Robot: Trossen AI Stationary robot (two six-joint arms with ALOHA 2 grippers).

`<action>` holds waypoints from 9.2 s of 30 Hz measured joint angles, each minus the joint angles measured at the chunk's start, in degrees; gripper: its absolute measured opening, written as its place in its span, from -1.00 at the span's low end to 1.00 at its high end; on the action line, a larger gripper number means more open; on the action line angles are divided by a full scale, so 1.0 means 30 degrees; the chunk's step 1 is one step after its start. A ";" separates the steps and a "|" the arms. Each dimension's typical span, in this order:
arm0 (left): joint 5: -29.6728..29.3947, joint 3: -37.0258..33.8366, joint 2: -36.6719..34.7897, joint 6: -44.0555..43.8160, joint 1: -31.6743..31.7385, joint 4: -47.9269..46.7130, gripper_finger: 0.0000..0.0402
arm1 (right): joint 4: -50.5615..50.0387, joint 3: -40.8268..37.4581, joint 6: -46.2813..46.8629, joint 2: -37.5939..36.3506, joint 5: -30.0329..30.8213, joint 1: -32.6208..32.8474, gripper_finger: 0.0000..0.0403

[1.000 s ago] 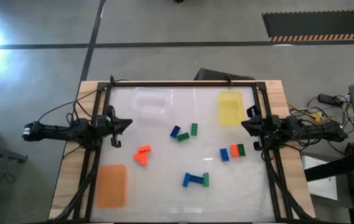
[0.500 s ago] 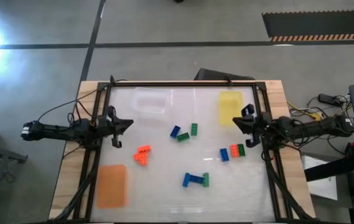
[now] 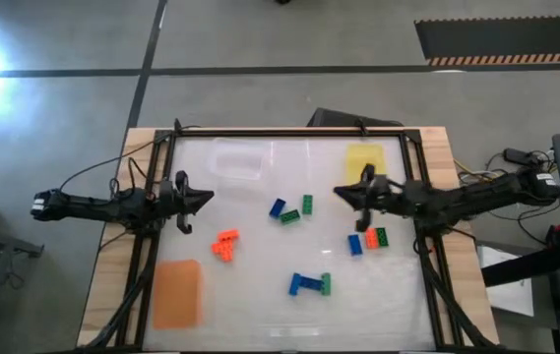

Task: Sort & place blocks by color
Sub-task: Put the green game piece into the yellow bin, then put the orange game piece into the orange bin

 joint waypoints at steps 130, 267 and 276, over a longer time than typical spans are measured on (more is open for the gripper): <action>0.0027 -0.0006 0.6721 -0.2549 0.0000 0.2691 -0.98 | -2.7655 1.9581 1.6252 1.7404 0.3665 -0.2067 -0.35; 0.5080 1.8221 2.4189 -0.6901 -0.3010 -2.1726 -0.63 | -1.4047 0.4162 -0.4036 -0.1282 0.1326 0.0561 -0.44; 0.1834 1.8192 2.4179 -0.5600 -0.2975 -2.2012 -0.15 | -1.4048 0.4162 -0.4036 -0.1282 0.1326 0.0561 -0.38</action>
